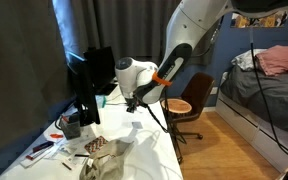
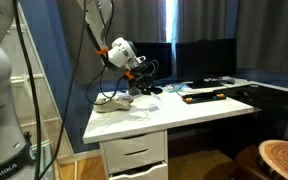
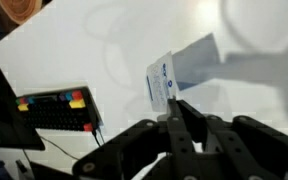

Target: Move the white sachet forward on the table

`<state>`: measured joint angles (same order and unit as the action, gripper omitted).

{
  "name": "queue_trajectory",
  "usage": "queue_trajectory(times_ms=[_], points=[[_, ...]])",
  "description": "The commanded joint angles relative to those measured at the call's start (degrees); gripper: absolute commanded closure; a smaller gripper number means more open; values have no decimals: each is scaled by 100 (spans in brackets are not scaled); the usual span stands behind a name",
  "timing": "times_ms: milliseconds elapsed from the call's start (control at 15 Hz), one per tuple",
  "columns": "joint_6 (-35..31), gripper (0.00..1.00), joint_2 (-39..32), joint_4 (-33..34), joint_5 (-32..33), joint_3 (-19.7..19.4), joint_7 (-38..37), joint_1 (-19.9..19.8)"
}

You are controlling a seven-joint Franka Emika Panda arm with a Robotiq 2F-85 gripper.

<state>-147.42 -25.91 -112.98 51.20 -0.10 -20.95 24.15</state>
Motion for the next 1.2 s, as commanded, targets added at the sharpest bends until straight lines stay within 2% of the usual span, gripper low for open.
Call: queue_trajectory(times_ms=[0, 133, 200, 267, 400, 667, 733, 1133], points=[[-137, 96, 142, -97, 1478, -70, -690, 277], [-70, 96, 99, -21, 2297, 64, -1126, 281], [-22, 96, 101, -30, 2499, 175, -1286, 219], [61, 94, 38, 18, 2100, 389, -978, -23], [66, 94, 37, 17, 2344, 455, -1134, -31], [67, 94, 37, 17, 2372, 459, -1133, -39], [67, 98, 37, 16, 2374, 459, -1133, -40], [-597, 98, -472, 353, 2679, 807, -383, -195]])
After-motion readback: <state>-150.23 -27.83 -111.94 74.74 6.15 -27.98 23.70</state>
